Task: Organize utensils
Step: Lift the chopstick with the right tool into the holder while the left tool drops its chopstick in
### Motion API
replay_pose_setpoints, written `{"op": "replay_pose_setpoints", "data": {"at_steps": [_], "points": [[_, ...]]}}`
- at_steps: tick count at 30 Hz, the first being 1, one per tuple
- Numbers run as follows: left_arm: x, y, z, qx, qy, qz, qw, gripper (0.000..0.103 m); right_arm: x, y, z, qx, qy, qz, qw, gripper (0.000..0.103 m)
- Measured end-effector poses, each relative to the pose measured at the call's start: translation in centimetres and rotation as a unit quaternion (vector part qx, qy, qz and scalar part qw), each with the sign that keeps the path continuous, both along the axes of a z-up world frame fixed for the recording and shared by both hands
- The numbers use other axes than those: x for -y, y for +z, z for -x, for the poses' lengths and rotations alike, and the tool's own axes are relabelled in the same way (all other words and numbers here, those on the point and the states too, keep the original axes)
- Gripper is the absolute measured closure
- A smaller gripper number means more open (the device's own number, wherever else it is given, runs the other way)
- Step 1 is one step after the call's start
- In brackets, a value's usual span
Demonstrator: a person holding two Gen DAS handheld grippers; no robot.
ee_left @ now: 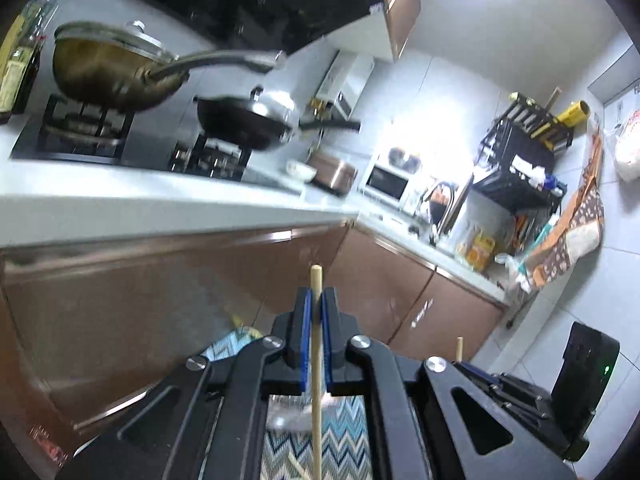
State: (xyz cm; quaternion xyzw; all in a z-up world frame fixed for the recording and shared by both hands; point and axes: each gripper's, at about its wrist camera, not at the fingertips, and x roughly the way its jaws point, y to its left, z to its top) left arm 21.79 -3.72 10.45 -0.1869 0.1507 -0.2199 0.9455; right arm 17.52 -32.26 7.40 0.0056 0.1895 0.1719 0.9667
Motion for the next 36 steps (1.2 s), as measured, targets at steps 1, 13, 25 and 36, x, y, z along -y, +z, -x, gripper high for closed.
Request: {"op": "replay_pose_setpoints", "data": {"at_steps": [1,13,25,36], "points": [[0.3,0.3,-0.6,0.009,0.003,0.004,0.9999,0.098,0.0,0.2,-0.7,0.008,0.000,-0.008,1.000,0.097],[7.9,-3.3,-9.6,0.042,0.042,-0.019,0.9981,0.098,2.0,-1.8,-10.5,0.100,-0.040,-0.078,0.991,0.097],[12.7,-10.5,-14.0,0.061,0.089,-0.068,0.9918,0.098,3.5,-8.8,-17.0,0.117,-0.108,-0.099,0.982,0.098],[11.8,-12.7,-12.2,0.047,0.073,-0.083,0.9928,0.075,1.9,-11.2,-14.3,0.104,-0.106,-0.059,0.987,0.073]]}}
